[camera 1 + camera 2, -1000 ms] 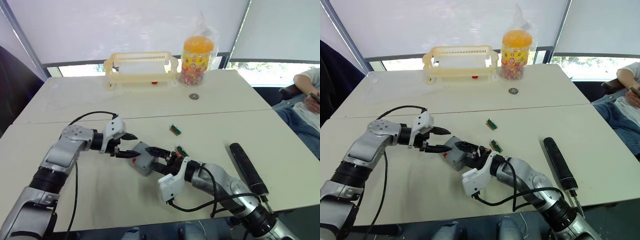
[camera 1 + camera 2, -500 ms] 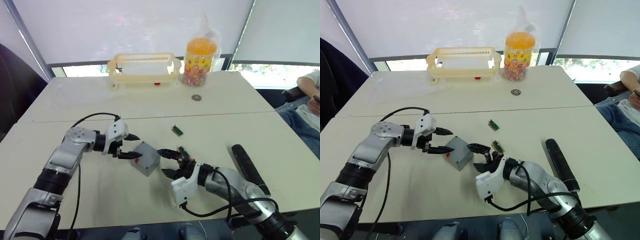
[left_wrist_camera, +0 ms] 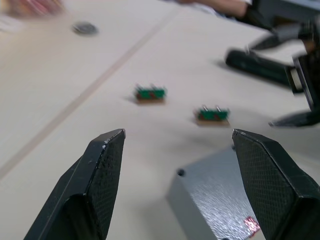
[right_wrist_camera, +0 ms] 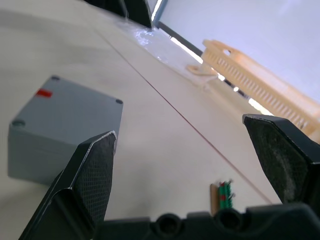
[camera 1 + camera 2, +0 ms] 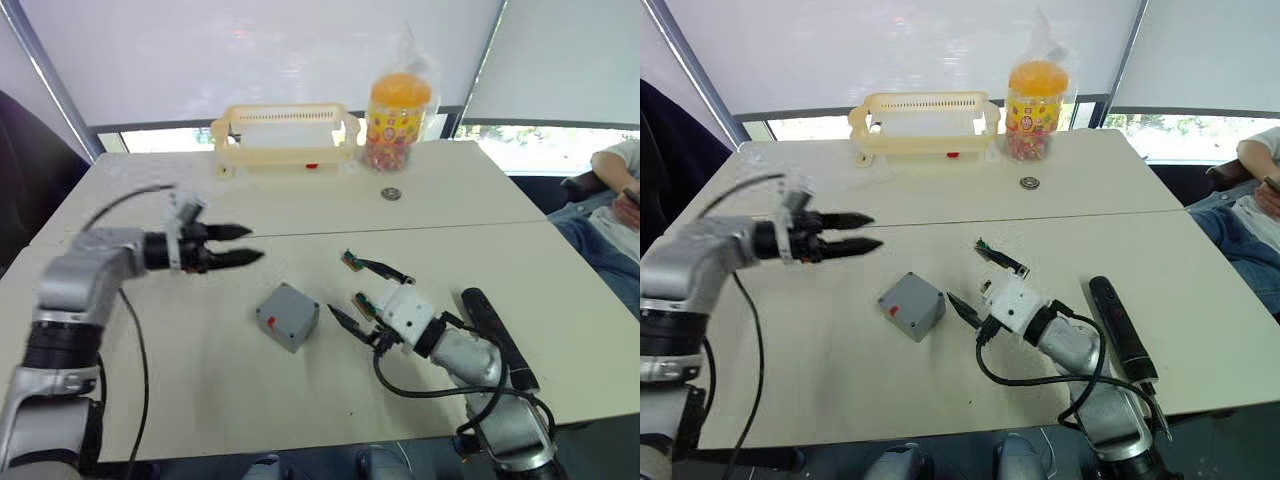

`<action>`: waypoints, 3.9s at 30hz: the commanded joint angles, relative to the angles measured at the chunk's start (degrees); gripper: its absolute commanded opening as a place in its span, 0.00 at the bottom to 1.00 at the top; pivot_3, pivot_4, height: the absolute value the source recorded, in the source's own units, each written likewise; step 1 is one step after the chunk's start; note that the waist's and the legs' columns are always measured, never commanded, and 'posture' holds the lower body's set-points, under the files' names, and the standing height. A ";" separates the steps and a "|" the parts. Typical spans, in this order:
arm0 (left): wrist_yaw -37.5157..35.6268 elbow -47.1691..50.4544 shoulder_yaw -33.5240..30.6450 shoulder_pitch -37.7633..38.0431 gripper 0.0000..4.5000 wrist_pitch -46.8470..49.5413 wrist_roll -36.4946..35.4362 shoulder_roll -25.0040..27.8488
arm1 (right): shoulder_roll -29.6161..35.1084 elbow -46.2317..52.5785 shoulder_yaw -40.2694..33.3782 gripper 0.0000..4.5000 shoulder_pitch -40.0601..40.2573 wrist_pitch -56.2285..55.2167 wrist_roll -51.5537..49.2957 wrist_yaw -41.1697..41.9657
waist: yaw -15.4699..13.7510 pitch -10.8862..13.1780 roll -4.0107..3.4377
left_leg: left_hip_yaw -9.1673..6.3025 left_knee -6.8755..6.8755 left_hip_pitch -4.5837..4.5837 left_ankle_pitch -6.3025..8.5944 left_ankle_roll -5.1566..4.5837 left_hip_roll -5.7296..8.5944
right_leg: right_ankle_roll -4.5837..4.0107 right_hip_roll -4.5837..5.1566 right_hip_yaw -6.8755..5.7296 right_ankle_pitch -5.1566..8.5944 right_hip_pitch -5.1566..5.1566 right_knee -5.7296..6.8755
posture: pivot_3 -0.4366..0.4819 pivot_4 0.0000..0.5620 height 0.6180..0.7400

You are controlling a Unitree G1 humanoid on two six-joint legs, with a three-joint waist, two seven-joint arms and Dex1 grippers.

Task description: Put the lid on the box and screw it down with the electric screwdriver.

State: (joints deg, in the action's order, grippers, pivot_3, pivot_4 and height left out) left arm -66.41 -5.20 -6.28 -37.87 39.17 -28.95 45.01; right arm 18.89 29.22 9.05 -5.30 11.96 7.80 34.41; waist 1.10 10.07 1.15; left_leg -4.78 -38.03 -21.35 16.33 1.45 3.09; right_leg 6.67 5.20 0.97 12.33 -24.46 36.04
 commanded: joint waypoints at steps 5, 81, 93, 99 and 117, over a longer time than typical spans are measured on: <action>2.80 -5.00 2.21 7.41 0.78 -10.62 8.22 1.96 | -1.10 7.31 -2.93 0.69 -0.47 14.64 -10.29 -0.22 | -0.38 0.02 -0.01 | 0.00 0.01 -0.01 0.00 0.01 0.00 | -0.02 0.00 -0.01 0.01 -0.01 0.00 | 0.48 0.27 1.00; 5.39 5.35 13.41 17.89 0.78 -18.57 17.12 -11.05 | 3.06 -8.34 9.00 0.36 -12.87 31.37 -17.44 -1.61 | -0.33 0.04 -0.02 | -0.02 0.06 -0.14 0.02 -0.03 0.01 | 0.01 0.16 -0.12 0.00 -0.02 -0.23 | 0.48 0.27 1.00; 5.61 3.82 11.66 17.85 0.78 -19.06 17.37 -9.25 | 4.58 -7.27 9.11 0.36 -11.53 31.83 -17.01 -1.16 | -0.34 0.04 -0.02 | -0.02 0.07 -0.14 0.02 -0.03 0.00 | 0.01 0.17 -0.12 0.00 -0.02 -0.27 | 0.48 0.27 1.00; 1.11 13.49 2.73 23.09 0.78 -10.80 9.73 1.45 | 10.13 -0.30 1.33 0.36 -9.70 33.63 -20.93 1.53 | -0.03 0.22 -0.14 | -0.01 0.18 -0.18 0.05 -0.07 -0.09 | 0.01 0.15 -0.11 0.01 -0.05 -0.46 | 0.48 0.27 1.00; 8.50 37.20 0.06 23.34 0.01 5.82 -6.65 4.60 | 15.15 12.63 -14.46 0.35 0.44 42.96 -34.70 -1.70 | -0.52 0.42 -0.14 | 0.00 0.18 -0.22 0.12 -0.18 -0.08 | -0.14 0.23 -0.17 0.13 0.14 -0.80 | 0.48 0.27 1.00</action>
State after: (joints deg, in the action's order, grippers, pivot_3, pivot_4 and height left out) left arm -58.39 29.70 -7.48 -13.96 45.82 -36.03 49.17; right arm 33.06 41.85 -5.37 -5.28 56.61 -28.06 33.53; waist 0.58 10.48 1.01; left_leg -4.78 -37.85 -21.56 16.45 1.27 3.03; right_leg 6.52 5.43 0.80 12.46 -24.31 35.24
